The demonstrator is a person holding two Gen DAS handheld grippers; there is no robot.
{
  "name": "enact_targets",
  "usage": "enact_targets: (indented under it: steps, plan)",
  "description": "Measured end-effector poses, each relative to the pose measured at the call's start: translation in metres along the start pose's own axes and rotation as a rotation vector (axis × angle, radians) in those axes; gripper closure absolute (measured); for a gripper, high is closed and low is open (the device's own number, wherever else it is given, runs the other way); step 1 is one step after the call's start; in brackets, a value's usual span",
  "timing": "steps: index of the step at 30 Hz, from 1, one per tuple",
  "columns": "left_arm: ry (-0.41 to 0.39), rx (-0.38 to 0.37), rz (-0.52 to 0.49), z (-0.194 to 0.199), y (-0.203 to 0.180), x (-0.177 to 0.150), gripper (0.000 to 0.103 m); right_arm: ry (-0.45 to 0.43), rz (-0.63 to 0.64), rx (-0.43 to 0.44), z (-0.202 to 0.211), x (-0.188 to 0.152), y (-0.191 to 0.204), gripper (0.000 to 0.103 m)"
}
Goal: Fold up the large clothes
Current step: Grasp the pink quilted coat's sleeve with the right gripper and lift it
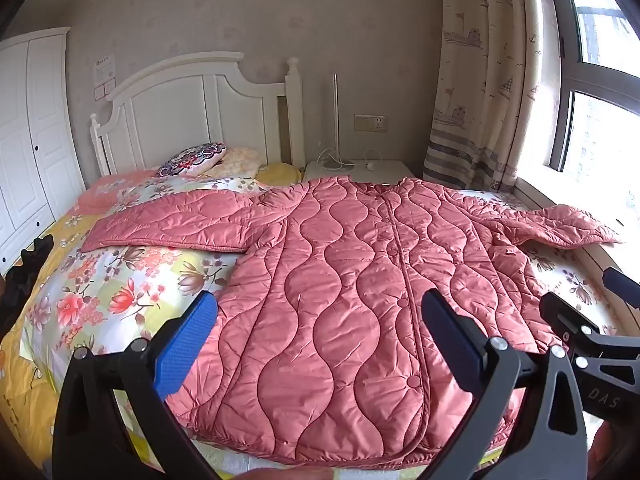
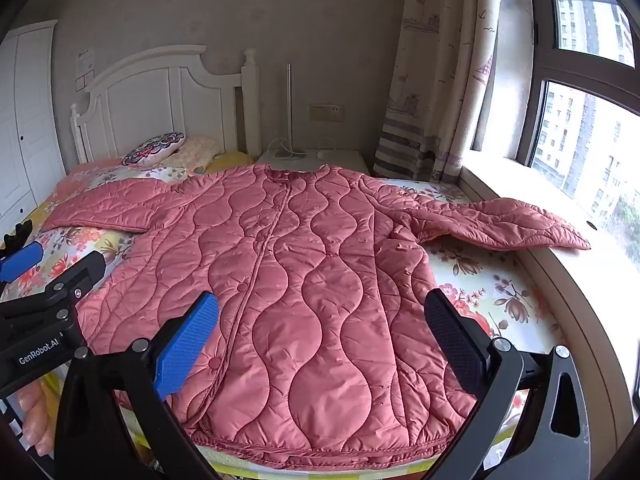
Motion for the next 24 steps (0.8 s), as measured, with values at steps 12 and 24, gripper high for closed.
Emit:
enact_targets:
  steps: [12,24]
  plan:
    - [0.057,0.017,-0.014,-0.025,0.004,-0.01,0.002,0.036,0.003,0.0,-0.029,-0.012,0.001,0.004]
    - [0.264,0.087,-0.168,-0.18,0.03,-0.002,0.002,0.307,-0.455,0.019,-0.177,-0.02,-0.113,0.004]
Point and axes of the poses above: each gripper's, at about its wrist camera, not at the fingertips, and z roughly against the way its jaws point, y to its left, x to its top, the point moved 5 cm from there along -z, roughly the way its jaws point, and after that the axes turned 14 degrees about -x, right-handed, at the moved point
